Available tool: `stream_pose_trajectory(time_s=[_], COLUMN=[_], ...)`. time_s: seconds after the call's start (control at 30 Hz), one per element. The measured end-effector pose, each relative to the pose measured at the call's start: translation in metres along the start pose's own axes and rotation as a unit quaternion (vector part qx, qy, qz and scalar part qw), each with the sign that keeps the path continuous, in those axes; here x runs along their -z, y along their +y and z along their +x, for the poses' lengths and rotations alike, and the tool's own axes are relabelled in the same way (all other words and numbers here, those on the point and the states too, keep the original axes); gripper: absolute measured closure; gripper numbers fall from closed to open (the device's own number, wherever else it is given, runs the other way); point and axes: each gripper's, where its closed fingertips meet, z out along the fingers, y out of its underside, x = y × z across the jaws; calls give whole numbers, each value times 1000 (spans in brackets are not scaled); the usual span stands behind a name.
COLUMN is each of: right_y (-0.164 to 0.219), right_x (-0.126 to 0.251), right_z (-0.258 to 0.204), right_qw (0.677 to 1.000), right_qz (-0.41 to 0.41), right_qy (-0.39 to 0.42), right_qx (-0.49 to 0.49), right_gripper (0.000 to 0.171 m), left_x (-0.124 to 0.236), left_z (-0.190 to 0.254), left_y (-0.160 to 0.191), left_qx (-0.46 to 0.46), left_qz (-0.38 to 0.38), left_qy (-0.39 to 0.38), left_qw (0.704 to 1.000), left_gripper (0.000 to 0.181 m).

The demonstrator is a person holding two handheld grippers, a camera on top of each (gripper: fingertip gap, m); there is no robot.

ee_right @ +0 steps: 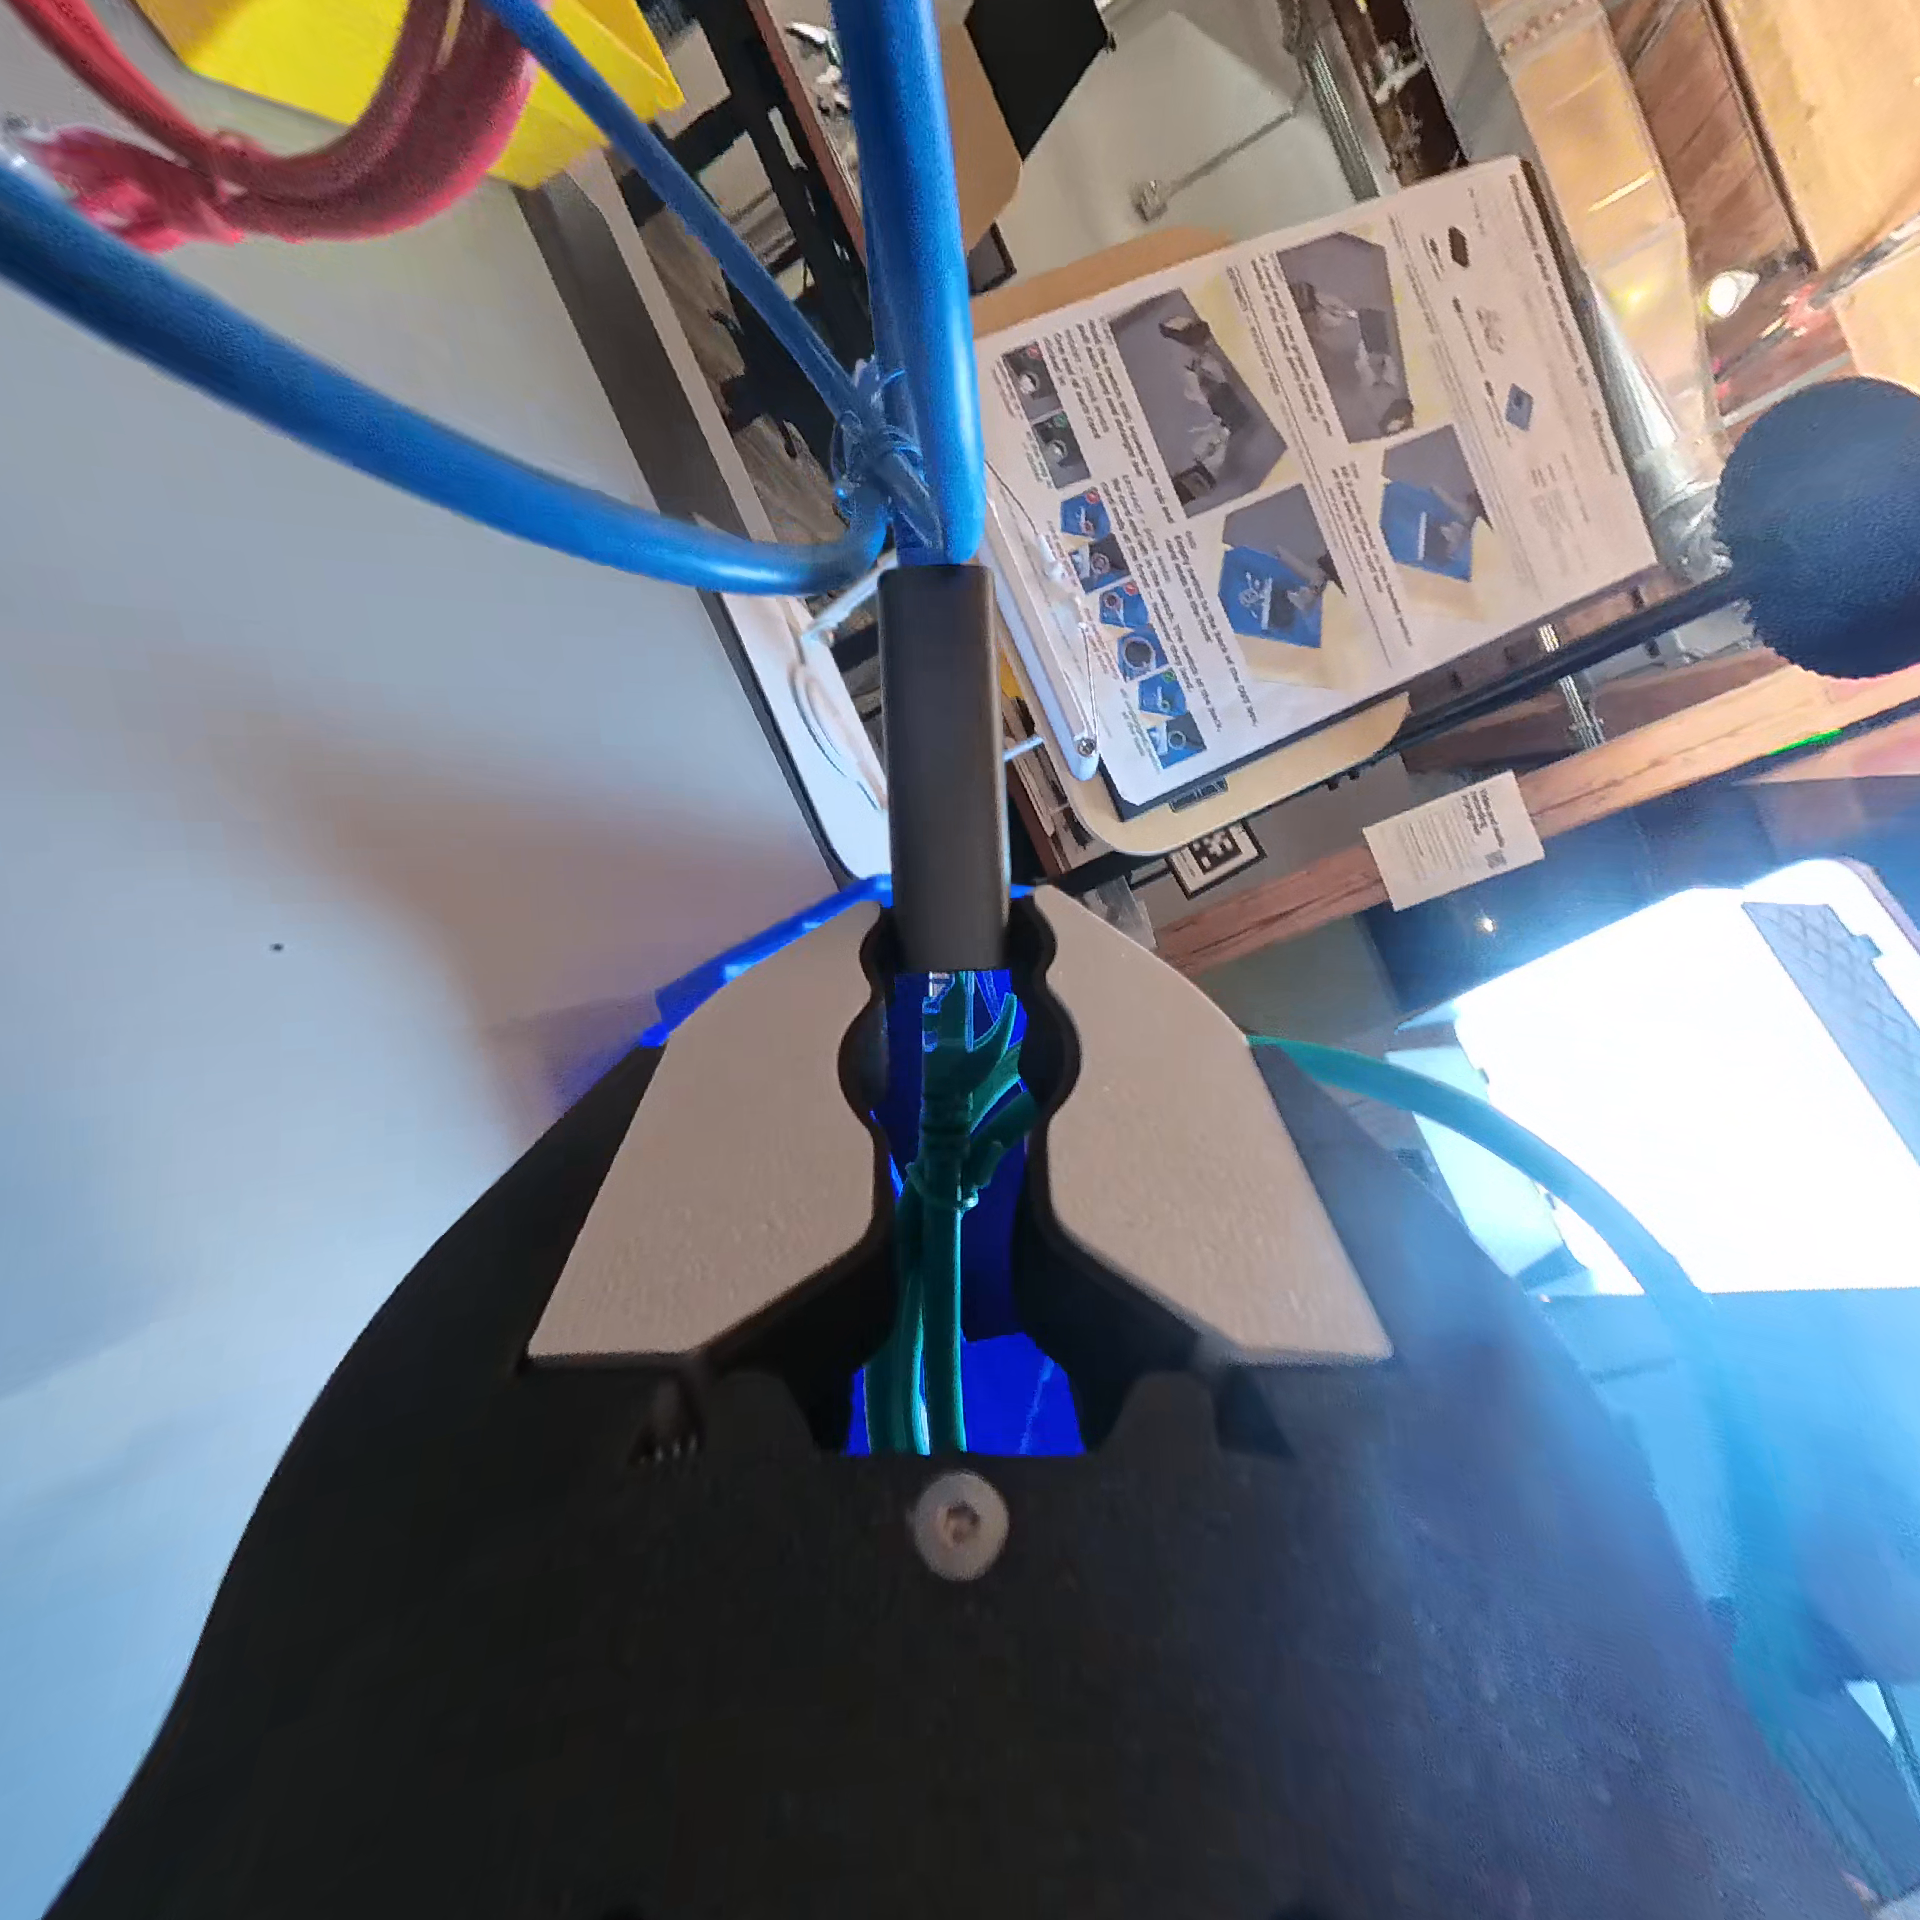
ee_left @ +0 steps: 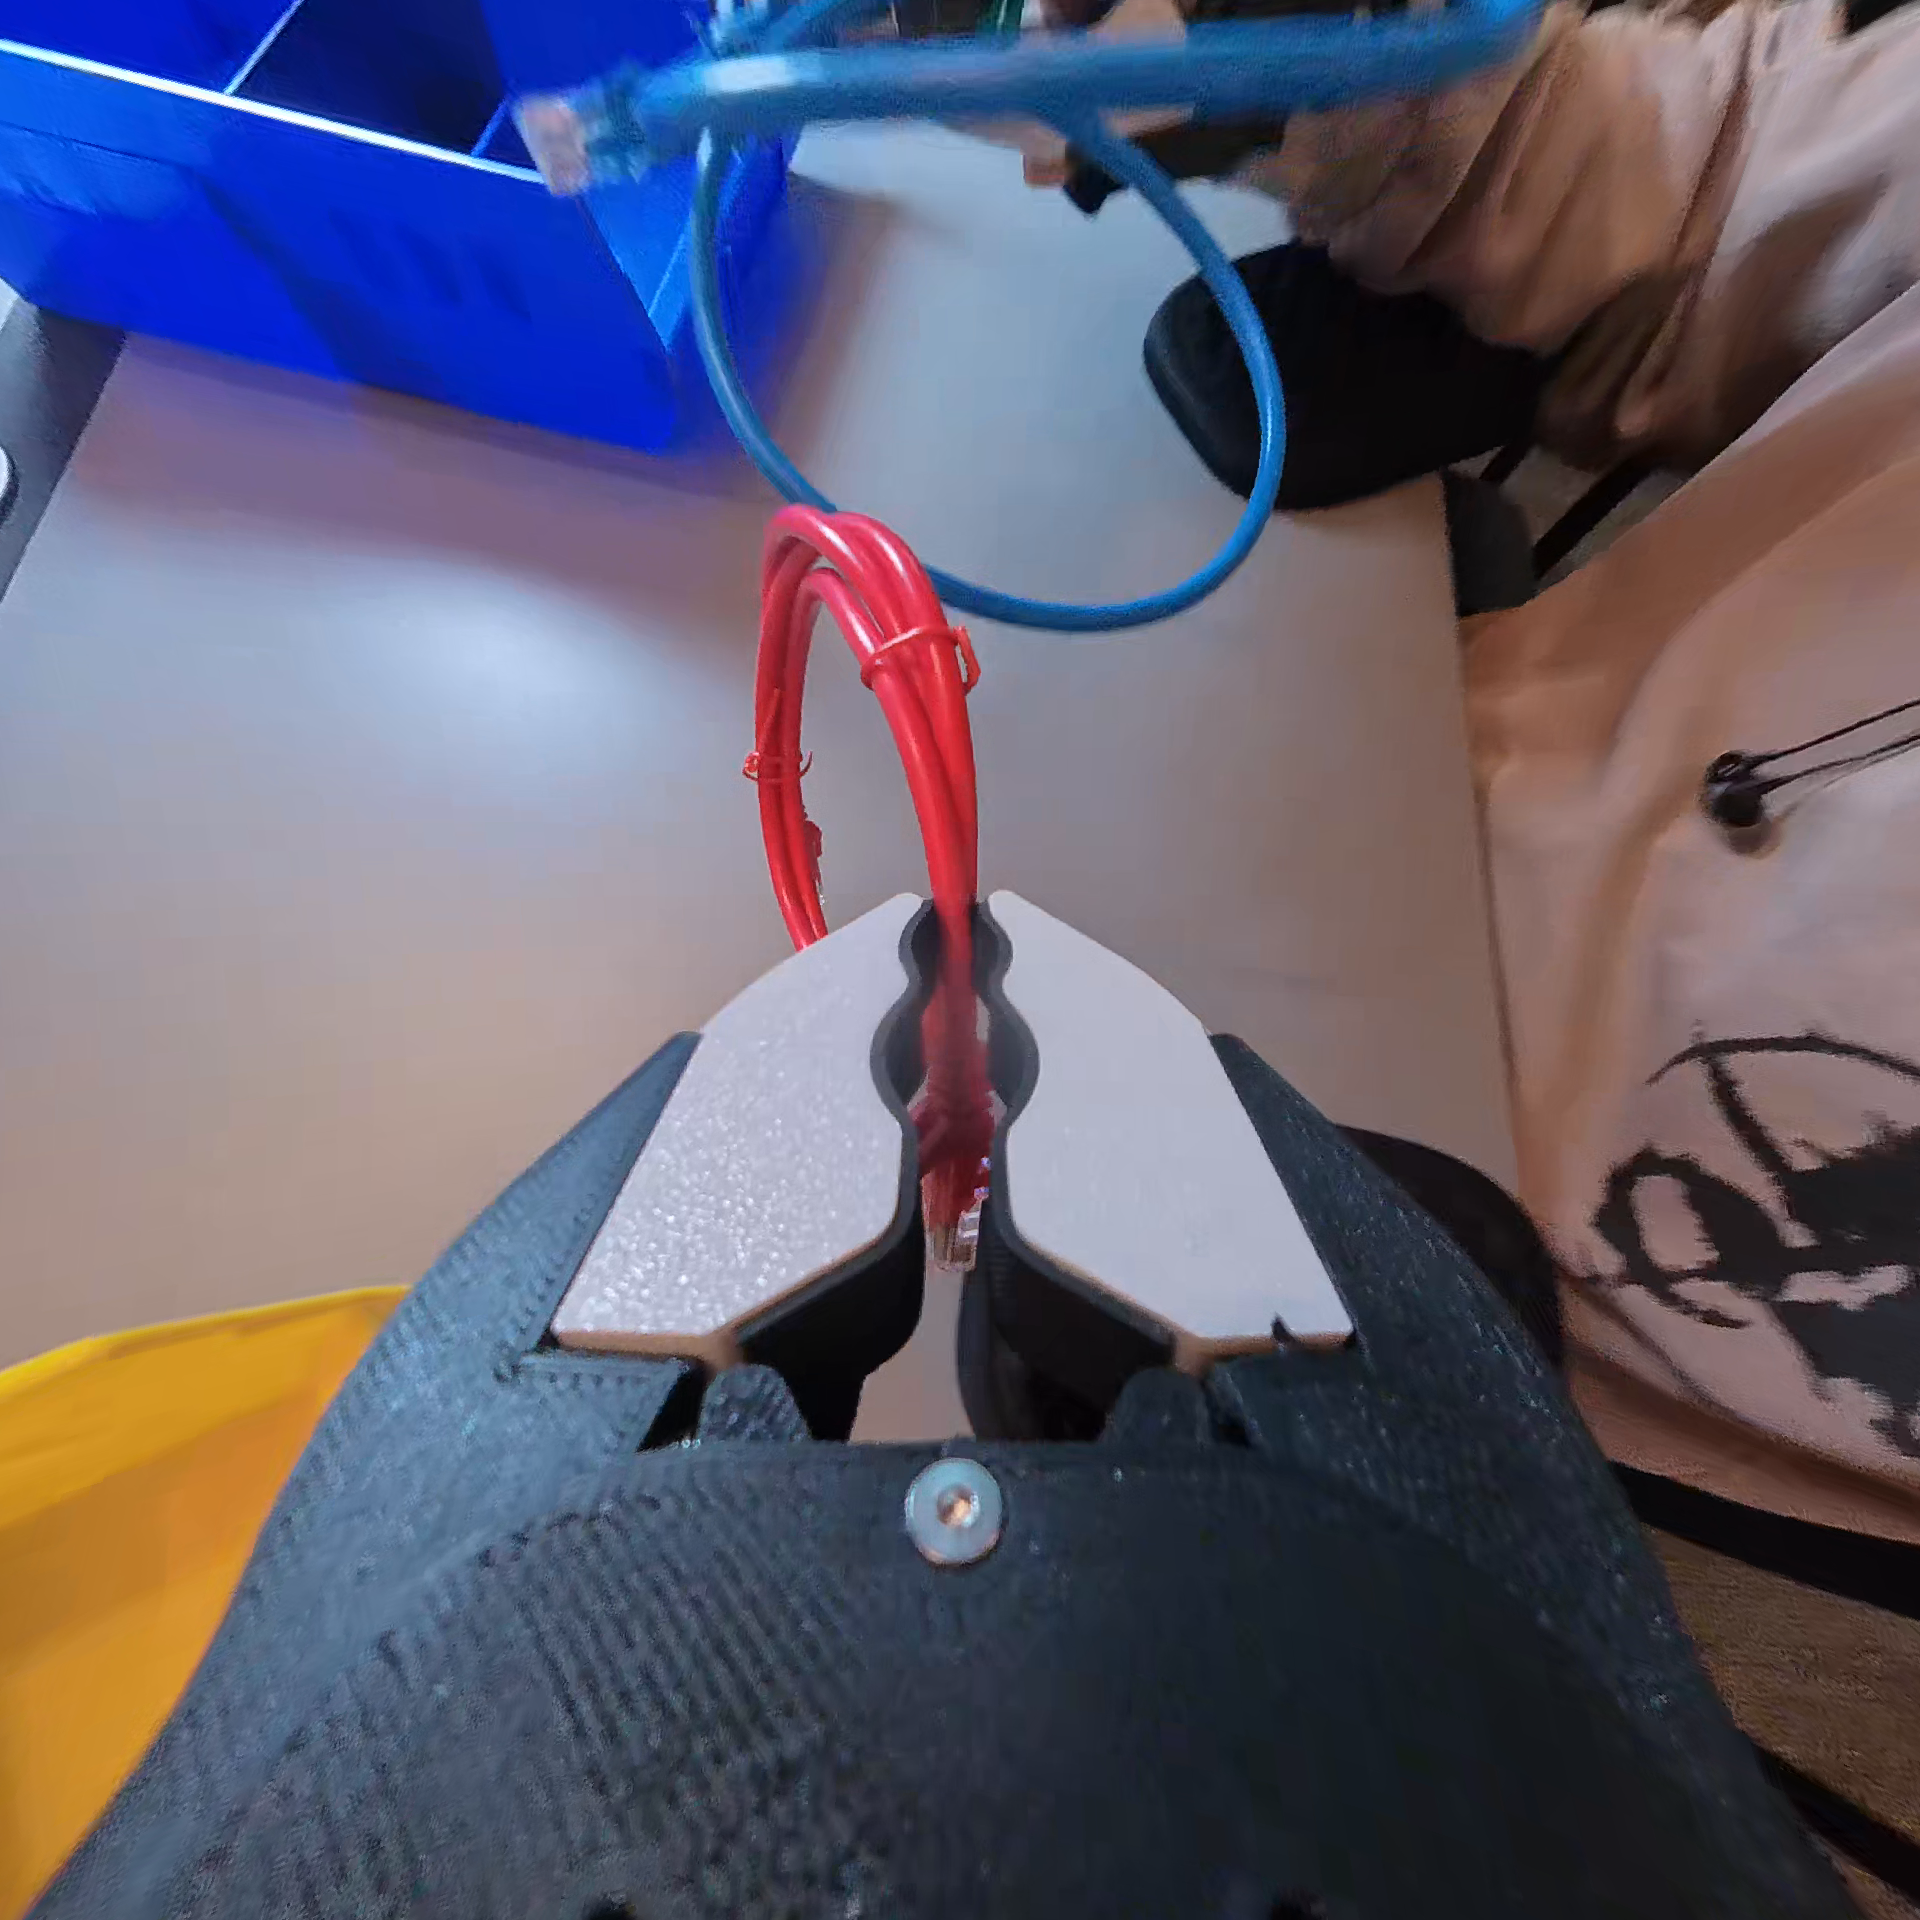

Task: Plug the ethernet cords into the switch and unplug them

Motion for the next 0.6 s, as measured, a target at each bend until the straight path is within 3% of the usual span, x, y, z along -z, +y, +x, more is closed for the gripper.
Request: stream_pose_trajectory(time_s=[0.23, 0.5, 0.6], right_y=[23, 22, 22], right_x=[-1, -2, -1], right_z=[9, 5, 5], right_qw=[999, 1000, 1000], right_qz=[-27, -26, -26], right_qy=[12, 7, 8], right_qx=[-16, -13, -13], right_gripper=[150, 150, 150], left_x=[-46, -31, -27], left_z=[22, 7, 9], left_y=[40, 57, 64], left_qx=[-215, -191, -186], left_qz=[-61, -58, -59], left_qy=[-4, -42, -47], left_qw=[975, 979, 980], left_gripper=[174, 174, 157])
